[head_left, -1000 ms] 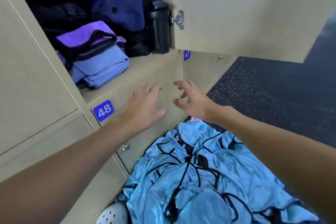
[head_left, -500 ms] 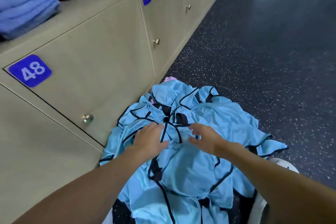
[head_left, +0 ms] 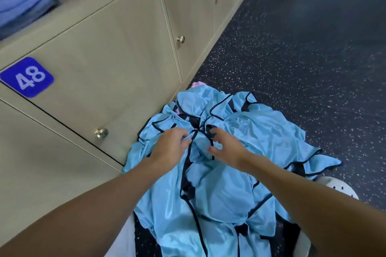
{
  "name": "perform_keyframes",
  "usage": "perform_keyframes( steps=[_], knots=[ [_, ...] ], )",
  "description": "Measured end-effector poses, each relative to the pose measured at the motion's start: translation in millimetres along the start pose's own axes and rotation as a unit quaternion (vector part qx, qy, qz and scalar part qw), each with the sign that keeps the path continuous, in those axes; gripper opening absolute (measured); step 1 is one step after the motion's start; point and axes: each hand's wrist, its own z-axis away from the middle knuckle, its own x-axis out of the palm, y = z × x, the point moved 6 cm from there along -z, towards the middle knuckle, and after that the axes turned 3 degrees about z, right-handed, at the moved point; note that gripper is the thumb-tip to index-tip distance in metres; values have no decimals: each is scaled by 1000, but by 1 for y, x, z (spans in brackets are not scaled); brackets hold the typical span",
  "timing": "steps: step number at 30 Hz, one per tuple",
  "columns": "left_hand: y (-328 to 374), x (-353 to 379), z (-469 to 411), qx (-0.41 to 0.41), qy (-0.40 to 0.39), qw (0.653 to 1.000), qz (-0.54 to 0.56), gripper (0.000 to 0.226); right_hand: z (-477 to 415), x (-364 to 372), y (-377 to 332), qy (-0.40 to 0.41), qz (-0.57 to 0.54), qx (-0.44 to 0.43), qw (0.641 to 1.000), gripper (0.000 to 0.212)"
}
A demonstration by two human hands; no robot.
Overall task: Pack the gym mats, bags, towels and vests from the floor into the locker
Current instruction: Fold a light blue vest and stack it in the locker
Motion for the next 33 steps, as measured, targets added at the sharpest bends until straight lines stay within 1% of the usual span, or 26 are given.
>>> perform_keyframes(
  steps=[2, 3, 4, 5, 6, 8, 9, 10, 11, 12, 14, 16, 18, 19, 21, 23, 24, 27, 28, 31, 33],
  knots=[
    [16, -30, -2, 26, 24, 999, 26, 17, 2, -14, -24, 47, -63, -26, 997, 71],
    [24, -46, -1, 36, 36, 998, 40, 13, 4, -20, -39, 55, -89, -39, 994, 74],
    [33, -63, 0, 43, 51, 996, 51, 10, 7, -27, -54, 58, -102, -54, 992, 74],
    [43, -81, 4, 50, 66, 995, 59, 9, 9, -35, -69, 62, -112, -67, 989, 69],
    [53, -100, 8, 60, 81, 993, 65, 9, 13, -45, -85, 75, -121, -88, 986, 57],
    [78, -138, 18, 89, 112, 987, 73, 16, 23, -69, -117, 126, -103, -136, 977, 10],
    [91, -158, 25, 103, 127, 983, 79, 19, 30, -81, -134, 147, -91, -161, 972, 12],
    [101, -177, 31, 114, 142, 980, 84, 19, 37, -93, -149, 155, -74, -177, 969, 22],
    [111, -197, 38, 125, 156, 976, 89, 19, 45, -105, -165, 153, -69, -188, 968, 25],
    [121, -217, 44, 136, 170, 972, 91, 19, 56, -118, -180, 150, -63, -199, 966, 25],
    [137, -255, 59, 157, 198, 963, 91, 20, 79, -143, -210, 143, -47, -227, 962, 17],
    [148, -290, 75, 165, 231, 955, 87, 17, 101, -165, -232, 139, -8, -240, 961, 10],
    [153, -316, 91, 166, 254, 950, 75, 17, 123, -181, -249, 141, 27, -256, 956, 16],
    [153, -321, 96, 160, 242, 954, 73, 19, 134, -188, -257, 145, 33, -265, 953, 19],
    [153, -311, 107, 144, 170, 970, 98, 23, 154, -196, -274, 151, 40, -288, 945, 24],
    [158, -286, 117, 134, 92, 972, 168, 42, 168, -197, -287, 151, 34, -306, 939, 19],
    [162, -276, 121, 138, 78, 966, 202, 42, 173, -194, -290, 152, 28, -309, 938, 15],
    [172, -263, 125, 165, 83, 949, 257, 15, 179, -188, -291, 155, 7, -307, 939, 12],
    [173, -264, 124, 170, 85, 945, 265, 11, 180, -189, -290, 160, -2, -306, 938, 14],
    [172, -271, 119, 175, 105, 942, 266, 12, 180, -197, -284, 186, -24, -291, 938, 19],
    [168, -276, 112, 163, 129, 942, 264, 11, 175, -204, -277, 199, -32, -269, 942, 15]
  ],
)
